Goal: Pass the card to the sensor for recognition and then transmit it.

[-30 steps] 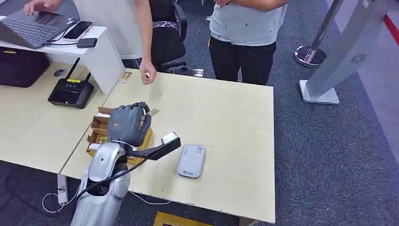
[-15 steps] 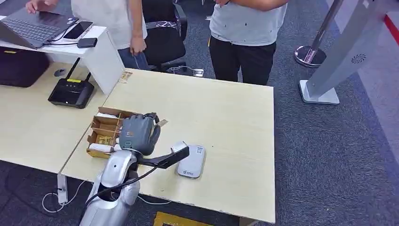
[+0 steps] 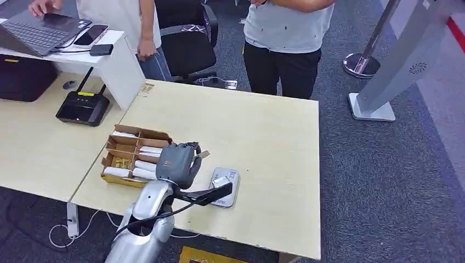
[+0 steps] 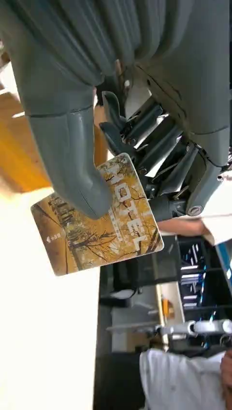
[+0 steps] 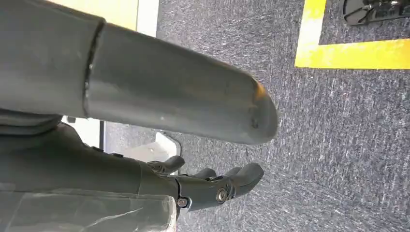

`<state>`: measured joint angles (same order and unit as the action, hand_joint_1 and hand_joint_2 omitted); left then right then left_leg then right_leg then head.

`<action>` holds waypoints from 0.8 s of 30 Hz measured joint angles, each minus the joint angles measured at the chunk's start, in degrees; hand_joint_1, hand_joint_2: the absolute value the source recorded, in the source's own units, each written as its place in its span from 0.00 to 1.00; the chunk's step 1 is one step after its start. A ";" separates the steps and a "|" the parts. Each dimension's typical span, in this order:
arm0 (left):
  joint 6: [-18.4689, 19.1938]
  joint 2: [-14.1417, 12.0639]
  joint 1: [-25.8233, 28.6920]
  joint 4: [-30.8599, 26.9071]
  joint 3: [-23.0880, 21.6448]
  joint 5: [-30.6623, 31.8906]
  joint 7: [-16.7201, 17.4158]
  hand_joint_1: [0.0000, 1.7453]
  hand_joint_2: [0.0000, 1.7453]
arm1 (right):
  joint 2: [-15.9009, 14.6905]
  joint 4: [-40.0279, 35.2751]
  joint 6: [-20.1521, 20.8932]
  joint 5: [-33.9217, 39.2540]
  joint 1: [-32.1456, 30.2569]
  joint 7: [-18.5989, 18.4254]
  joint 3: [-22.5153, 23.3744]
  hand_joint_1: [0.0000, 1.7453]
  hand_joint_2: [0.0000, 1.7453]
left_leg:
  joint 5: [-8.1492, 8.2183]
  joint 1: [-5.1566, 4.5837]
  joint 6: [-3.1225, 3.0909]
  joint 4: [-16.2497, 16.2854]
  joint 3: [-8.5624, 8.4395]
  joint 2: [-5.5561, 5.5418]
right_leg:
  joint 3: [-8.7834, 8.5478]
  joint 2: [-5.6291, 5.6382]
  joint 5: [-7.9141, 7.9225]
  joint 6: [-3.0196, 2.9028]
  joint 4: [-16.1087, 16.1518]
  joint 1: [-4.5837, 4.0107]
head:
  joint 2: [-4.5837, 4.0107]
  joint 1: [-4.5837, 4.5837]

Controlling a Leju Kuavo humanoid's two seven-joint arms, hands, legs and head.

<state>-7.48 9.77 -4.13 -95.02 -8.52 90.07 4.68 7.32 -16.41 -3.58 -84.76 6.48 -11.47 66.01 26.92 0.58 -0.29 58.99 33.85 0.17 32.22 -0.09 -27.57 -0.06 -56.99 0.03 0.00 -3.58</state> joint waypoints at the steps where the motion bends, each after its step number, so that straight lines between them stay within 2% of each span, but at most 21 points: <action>1: -0.06 0.44 0.00 0.53 0.00 0.00 -0.44 1.00 1.00 | 0.00 0.00 0.00 -0.09 0.00 0.00 0.00 0.00 0.00 | 0.00 0.00 0.00 0.00 0.00 0.00 | 0.00 0.00 0.00 0.00 0.00 0.00 | 0.00 0.00; 13: -0.72 4.70 -0.10 6.54 0.02 -0.63 -3.11 1.00 1.00 | 0.00 0.00 -0.24 -0.39 0.08 0.00 0.00 0.00 0.00 | 0.00 0.00 0.00 0.00 0.00 0.00 | 0.00 0.00 0.00 0.00 0.00 0.00 | 0.00 0.00; 24: -0.74 6.06 -0.17 9.32 0.02 -0.94 -3.89 1.00 1.00 | 0.00 0.00 -0.24 -0.57 0.11 0.17 0.00 0.00 0.00 | 0.00 0.00 0.00 0.00 0.00 0.00 | 0.00 0.00 0.00 0.00 0.00 0.00 | 0.00 0.00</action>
<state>-8.22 15.82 -4.30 -85.70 -8.50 89.13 0.79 7.32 -16.41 -3.82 -85.33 6.58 -11.30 66.01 26.92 0.58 -0.29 58.99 33.85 0.17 32.22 -0.09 -27.57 -0.06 -56.99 0.03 0.00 -3.58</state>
